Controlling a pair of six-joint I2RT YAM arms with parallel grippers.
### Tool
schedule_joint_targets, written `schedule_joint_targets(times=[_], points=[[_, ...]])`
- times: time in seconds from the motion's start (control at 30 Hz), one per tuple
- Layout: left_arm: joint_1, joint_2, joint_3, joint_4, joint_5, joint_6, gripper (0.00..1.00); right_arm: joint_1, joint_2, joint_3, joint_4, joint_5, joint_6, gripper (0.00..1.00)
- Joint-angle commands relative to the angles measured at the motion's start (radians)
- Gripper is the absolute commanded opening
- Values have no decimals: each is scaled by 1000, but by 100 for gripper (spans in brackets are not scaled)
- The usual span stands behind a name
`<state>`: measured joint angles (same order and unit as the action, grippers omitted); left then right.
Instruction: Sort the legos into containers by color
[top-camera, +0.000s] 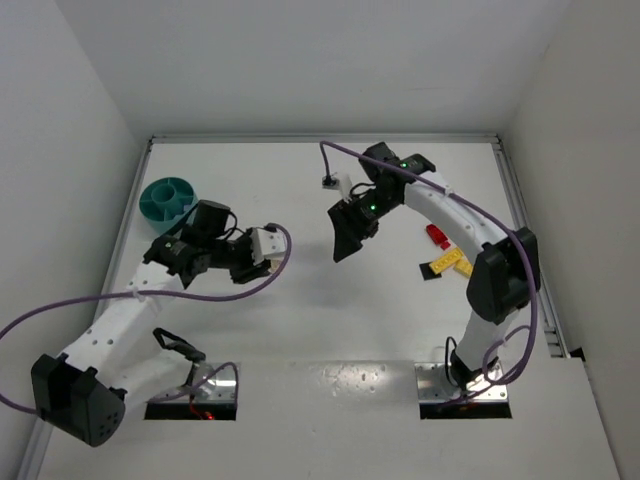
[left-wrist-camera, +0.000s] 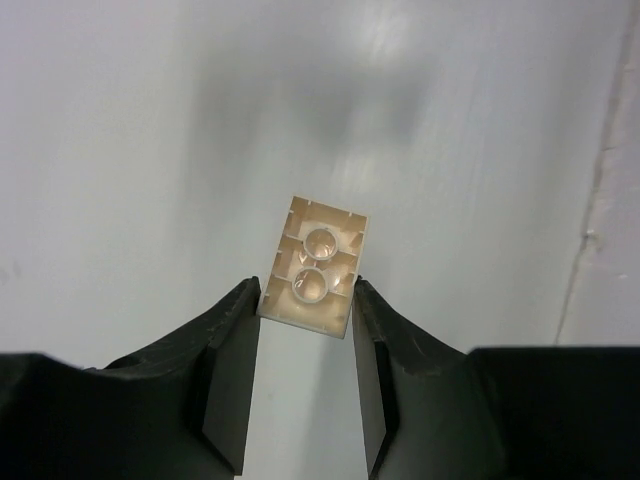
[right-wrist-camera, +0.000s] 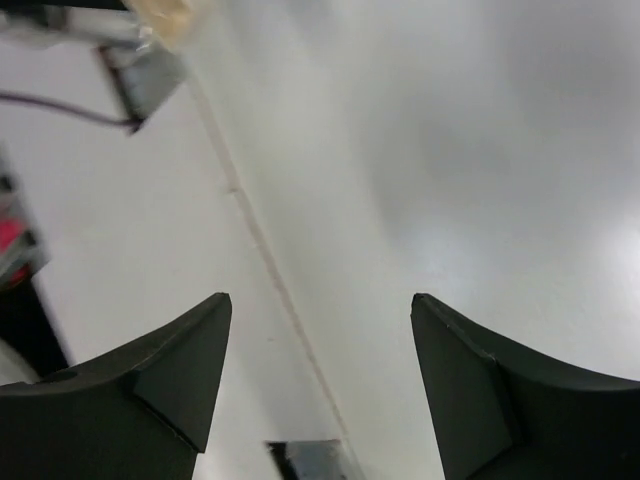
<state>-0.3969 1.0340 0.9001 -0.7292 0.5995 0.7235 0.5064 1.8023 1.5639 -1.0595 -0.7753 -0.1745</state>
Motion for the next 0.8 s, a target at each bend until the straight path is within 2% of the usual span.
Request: schedule_joint_targets(times=[0.0,0.1,0.23,0.47,0.67,0.77], points=[[65,-5,40,-105,-186,-29,20,-22,-64,-31,176,300,125,74],[180,67,89,-208,-210,42,20,-32,-75,-31,176,378,125,74],[360,164,186,-265,-210,123,20,-45,-63,-31,185,406,113,74],[653,410,486,-338,-231,211,20,-65,-44,-41,194,435,102,72],[765,557,641,-349,-317,243,20,-74,-44,-19,185,435,93,72],[819,635,723,-378,-317,278,20,-74,-35,-10,176,455,93,72]])
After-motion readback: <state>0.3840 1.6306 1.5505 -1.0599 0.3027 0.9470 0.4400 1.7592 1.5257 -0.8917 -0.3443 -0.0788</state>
